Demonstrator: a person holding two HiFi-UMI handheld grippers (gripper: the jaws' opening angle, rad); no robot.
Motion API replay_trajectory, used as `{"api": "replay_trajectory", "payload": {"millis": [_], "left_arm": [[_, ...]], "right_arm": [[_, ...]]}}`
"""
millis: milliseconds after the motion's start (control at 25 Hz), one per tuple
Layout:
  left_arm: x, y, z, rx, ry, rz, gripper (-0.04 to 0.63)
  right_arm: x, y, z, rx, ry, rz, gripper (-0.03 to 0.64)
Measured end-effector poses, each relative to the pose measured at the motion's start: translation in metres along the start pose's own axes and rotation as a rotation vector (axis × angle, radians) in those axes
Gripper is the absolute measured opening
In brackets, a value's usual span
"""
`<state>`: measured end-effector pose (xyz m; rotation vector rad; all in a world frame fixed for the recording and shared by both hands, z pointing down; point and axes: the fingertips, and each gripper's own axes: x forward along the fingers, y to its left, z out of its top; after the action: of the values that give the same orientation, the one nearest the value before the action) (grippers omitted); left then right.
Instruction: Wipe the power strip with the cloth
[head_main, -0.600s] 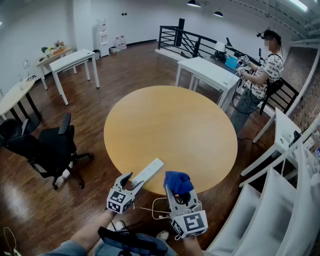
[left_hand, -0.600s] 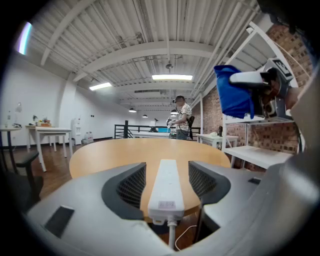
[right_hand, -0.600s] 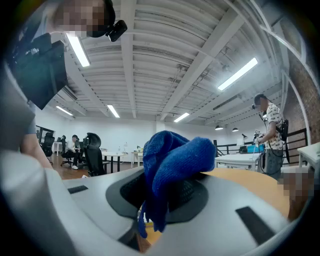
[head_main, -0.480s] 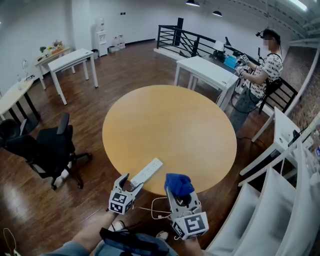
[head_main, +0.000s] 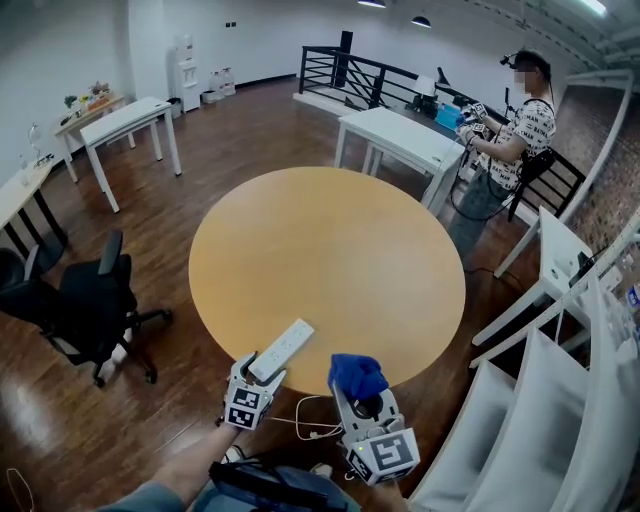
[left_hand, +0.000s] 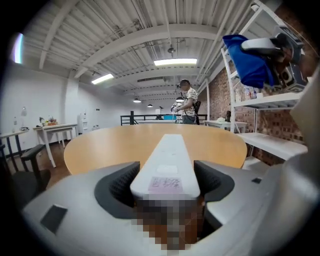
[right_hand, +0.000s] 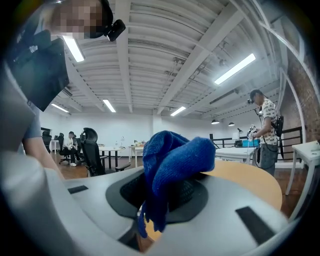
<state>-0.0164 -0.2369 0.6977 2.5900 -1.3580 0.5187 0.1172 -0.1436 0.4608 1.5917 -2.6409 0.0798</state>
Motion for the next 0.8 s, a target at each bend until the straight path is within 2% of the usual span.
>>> {"api": "replay_trajectory", "payload": {"millis": [200, 360, 520, 800], "left_arm": [[0.002, 0.004, 0.002, 0.014, -0.007, 0.033, 0.359], [0.003, 0.0, 0.001, 0.04, 0.029, 0.012, 0.309], [0.0, 0.001, 0.002, 0.046, 0.055, -0.018, 0.301], [-0.011, -0.002, 0.018, 0.041, 0.036, -0.062, 0.293]], "right_arm": [[0.006, -0.01, -0.003, 0.009, 0.012, -0.003, 0.077], [0.013, -0.009, -0.007, 0.018, 0.018, 0.023, 0.077], [0.021, -0.004, -0.006, 0.025, 0.007, 0.043, 0.077], [0.024, 0.001, -0.01, 0.046, 0.001, 0.062, 0.077]]}}
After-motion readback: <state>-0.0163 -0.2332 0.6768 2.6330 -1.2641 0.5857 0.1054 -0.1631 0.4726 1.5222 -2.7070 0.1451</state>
